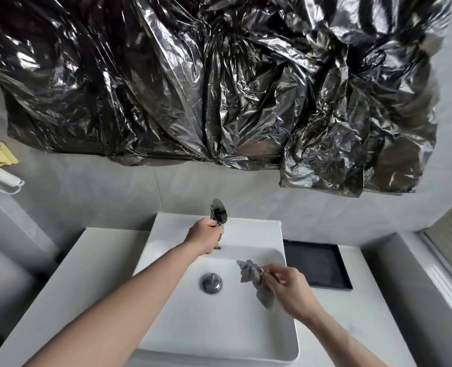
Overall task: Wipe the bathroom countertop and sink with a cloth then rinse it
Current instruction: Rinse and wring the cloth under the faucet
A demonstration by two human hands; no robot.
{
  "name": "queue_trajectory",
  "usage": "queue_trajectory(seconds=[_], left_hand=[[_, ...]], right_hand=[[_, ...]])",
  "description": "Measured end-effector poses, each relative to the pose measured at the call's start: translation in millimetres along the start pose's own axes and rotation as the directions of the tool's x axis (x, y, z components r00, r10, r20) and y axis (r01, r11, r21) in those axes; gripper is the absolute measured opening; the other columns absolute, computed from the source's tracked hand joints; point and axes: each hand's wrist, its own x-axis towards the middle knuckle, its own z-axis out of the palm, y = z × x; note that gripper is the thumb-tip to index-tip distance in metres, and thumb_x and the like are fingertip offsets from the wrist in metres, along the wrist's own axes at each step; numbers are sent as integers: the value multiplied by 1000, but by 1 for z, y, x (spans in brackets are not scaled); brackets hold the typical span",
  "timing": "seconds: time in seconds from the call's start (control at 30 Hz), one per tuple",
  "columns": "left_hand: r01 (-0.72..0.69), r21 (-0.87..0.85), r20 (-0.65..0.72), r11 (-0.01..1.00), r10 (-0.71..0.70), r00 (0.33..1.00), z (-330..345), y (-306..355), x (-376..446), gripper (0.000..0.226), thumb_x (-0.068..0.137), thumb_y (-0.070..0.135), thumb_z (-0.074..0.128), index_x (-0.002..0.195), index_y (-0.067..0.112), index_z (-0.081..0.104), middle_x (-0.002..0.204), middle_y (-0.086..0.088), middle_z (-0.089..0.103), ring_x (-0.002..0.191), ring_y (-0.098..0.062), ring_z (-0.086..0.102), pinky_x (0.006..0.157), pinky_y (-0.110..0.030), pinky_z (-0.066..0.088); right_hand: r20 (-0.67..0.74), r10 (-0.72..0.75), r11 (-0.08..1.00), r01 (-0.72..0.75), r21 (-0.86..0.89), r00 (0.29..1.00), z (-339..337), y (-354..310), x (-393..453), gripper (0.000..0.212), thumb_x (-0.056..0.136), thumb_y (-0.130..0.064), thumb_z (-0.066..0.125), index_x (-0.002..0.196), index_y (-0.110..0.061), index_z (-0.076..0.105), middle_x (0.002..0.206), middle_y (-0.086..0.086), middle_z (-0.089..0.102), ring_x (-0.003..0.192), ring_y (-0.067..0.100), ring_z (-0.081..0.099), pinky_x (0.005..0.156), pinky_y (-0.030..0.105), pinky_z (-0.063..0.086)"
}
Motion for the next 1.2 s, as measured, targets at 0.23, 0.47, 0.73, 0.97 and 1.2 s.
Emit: queue_trajectory(seconds=[0.23,0.47,0.73,0.97,1.2], left_hand=[[174,-263,37,949,-170,985,14,13,25,22,102,27,53,114,11,63,98,0,73,65,-12,64,54,-24,49],[177,-369,-60,912,-214,975,18,10,36,14,103,20,54,103,12,66,83,2,75,59,-8,65,46,-18,48],[178,-512,-75,840,-250,965,15,23,40,14,103,20,56,95,11,64,84,3,73,62,-9,64,44,-18,46],[77,-312,-93,947,-111,989,12,5,8,14,99,24,57,99,18,69,87,-1,77,61,-17,65,51,-25,49],[-220,-16,229,975,218,949,36,-39,-55,27,79,33,70,106,32,69,110,16,70,97,-2,66,77,-17,52]], right_hand=[[-83,-163,983,154,-102,983,-19,-8,4,29,97,-16,63,84,-38,78,88,-17,71,91,0,64,75,12,46],[-92,-168,977,153,-148,982,-21,-5,18,17,91,-28,72,88,-43,79,89,-23,70,94,1,65,79,14,48],[-54,-147,985,142,-97,988,-18,-14,22,13,92,-23,75,84,-31,80,83,-22,76,84,2,70,72,14,53],[-74,-176,984,177,7,982,-18,-28,23,15,95,-20,71,86,-29,78,83,-17,77,81,6,73,76,23,58],[-43,-207,955,211,209,977,-12,-44,23,23,101,-9,62,98,-25,77,87,-7,78,84,10,74,80,24,57]])
